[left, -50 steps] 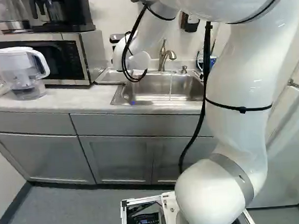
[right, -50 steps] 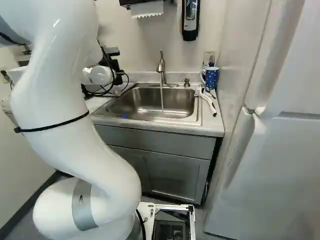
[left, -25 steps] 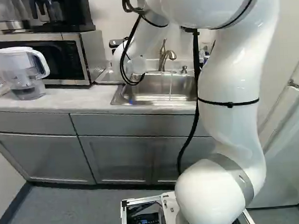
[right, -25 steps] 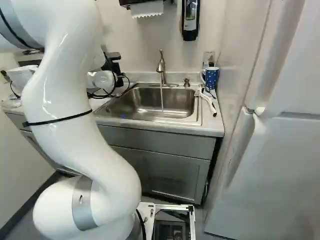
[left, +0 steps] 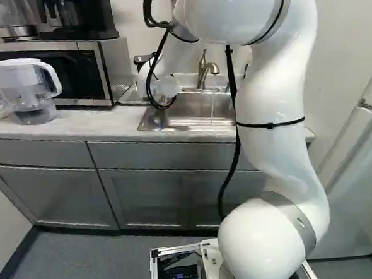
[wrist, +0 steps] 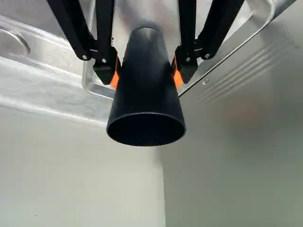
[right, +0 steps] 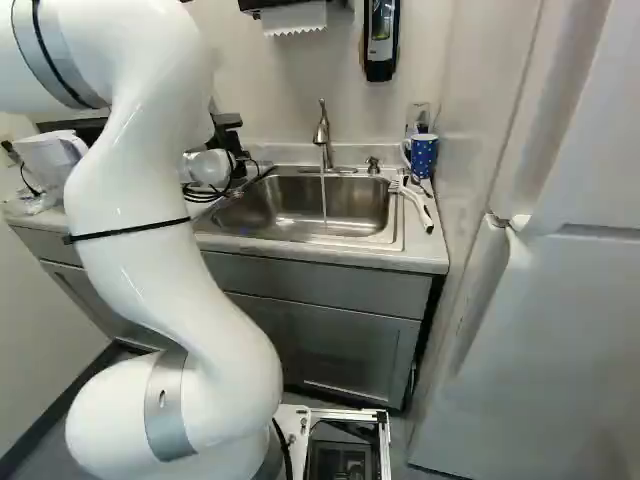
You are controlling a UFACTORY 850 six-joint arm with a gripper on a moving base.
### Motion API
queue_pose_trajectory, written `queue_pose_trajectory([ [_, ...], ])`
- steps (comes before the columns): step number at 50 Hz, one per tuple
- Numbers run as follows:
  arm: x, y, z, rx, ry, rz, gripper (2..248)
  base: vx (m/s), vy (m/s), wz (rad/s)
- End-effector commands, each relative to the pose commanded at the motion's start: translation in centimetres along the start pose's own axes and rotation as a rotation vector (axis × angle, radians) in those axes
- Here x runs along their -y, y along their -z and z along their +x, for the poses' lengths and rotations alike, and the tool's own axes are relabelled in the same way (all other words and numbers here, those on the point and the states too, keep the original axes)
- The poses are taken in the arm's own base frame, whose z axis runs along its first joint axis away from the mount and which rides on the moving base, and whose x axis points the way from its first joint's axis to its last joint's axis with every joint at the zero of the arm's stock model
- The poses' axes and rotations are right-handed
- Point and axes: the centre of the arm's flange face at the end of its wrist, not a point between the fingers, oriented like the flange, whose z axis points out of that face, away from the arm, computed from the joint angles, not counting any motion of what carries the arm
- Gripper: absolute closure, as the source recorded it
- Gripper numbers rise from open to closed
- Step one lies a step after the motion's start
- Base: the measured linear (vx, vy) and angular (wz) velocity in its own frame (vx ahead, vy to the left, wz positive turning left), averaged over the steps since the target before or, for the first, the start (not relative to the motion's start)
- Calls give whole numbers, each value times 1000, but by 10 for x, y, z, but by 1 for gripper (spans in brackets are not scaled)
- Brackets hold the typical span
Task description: Rinse the cup and place it in the tray
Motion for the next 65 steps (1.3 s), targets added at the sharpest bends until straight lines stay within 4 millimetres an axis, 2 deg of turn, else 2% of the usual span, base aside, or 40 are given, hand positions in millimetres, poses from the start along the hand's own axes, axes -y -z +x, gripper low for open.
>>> queue_pose_trajectory([
  [23,0,-1,-3,6,0,0,126,0,0,0],
  [24,0,-1,-3,6,0,0,102,0,0,0],
  [29,0,-1,-3,6,0,0,102,0,0,0],
  [30,0,-1,-3,6,0,0,68,0,0,0],
  [34,0,-1,-3,6,0,0,68,0,0,0],
  [35,0,-1,-3,6,0,0,33,0,0,0],
  [39,0,-1,-3,6,0,0,33,0,0,0],
  [40,0,-1,-3,6,0,0,3,0,0,0],
  [65,0,8,18,-29,-1,1,3,0,0,0],
])
